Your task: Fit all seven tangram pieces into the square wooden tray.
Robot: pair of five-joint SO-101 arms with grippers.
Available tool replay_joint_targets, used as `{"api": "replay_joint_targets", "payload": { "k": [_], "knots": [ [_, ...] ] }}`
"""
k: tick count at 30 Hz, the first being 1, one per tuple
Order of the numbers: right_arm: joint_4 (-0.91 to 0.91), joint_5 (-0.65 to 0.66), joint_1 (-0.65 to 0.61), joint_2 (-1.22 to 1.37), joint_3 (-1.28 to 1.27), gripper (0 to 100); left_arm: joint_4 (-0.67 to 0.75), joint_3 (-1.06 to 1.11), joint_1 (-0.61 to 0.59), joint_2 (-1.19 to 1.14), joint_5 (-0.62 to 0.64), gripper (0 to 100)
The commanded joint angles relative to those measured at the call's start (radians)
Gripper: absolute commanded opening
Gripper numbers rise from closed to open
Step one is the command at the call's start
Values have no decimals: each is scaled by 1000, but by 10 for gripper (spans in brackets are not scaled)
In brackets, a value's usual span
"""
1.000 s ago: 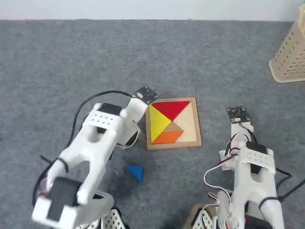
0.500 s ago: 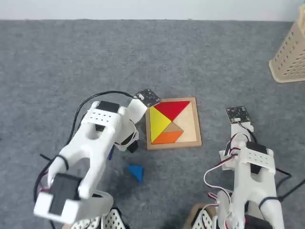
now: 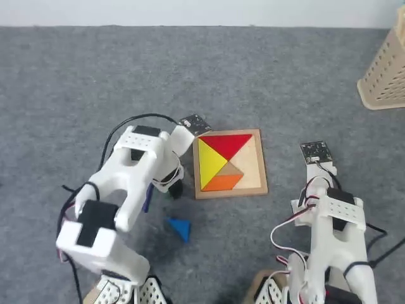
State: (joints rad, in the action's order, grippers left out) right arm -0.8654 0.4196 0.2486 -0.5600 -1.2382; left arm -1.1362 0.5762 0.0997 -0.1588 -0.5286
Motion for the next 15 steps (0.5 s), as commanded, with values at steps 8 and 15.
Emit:
{"api": "replay_joint_targets", "payload": {
  "k": [8, 15],
  "knots": [
    [8, -3, 18, -25, 0, 7, -25, -53, 6, -5, 3, 71],
    [8, -3, 18, -25, 0, 7, -130, -59, 8, 170, -2, 70]
  ]
}}
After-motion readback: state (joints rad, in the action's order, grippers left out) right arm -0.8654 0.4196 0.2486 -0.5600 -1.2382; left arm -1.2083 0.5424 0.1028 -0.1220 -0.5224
